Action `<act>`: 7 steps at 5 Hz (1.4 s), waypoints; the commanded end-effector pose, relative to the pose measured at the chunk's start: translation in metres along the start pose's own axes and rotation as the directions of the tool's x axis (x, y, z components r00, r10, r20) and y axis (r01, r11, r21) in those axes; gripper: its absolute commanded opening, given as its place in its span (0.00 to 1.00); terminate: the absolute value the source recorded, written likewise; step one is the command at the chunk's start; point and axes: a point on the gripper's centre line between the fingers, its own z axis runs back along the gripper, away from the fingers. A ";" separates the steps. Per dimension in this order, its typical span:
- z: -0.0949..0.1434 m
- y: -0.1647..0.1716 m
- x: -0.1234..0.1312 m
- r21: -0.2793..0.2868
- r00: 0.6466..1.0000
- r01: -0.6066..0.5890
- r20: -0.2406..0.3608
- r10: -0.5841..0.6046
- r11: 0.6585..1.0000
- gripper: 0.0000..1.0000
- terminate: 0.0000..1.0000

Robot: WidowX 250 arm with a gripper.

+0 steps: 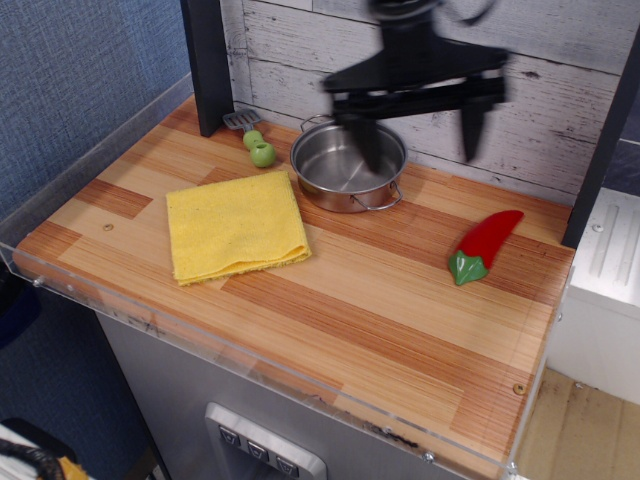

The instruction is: Move the towel to bottom right of table

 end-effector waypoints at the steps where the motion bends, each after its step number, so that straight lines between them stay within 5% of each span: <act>1: 0.008 0.058 0.026 0.033 0.996 -0.071 0.050 0.070 0.997 1.00 0.00; 3: -0.004 0.102 0.041 0.112 0.993 -0.028 0.116 0.015 0.993 1.00 0.00; 6: -0.038 0.122 0.037 0.158 0.997 -0.033 0.068 0.023 0.987 1.00 0.00; 7: -0.066 0.118 0.031 0.153 0.999 -0.044 0.026 0.041 0.987 1.00 0.00</act>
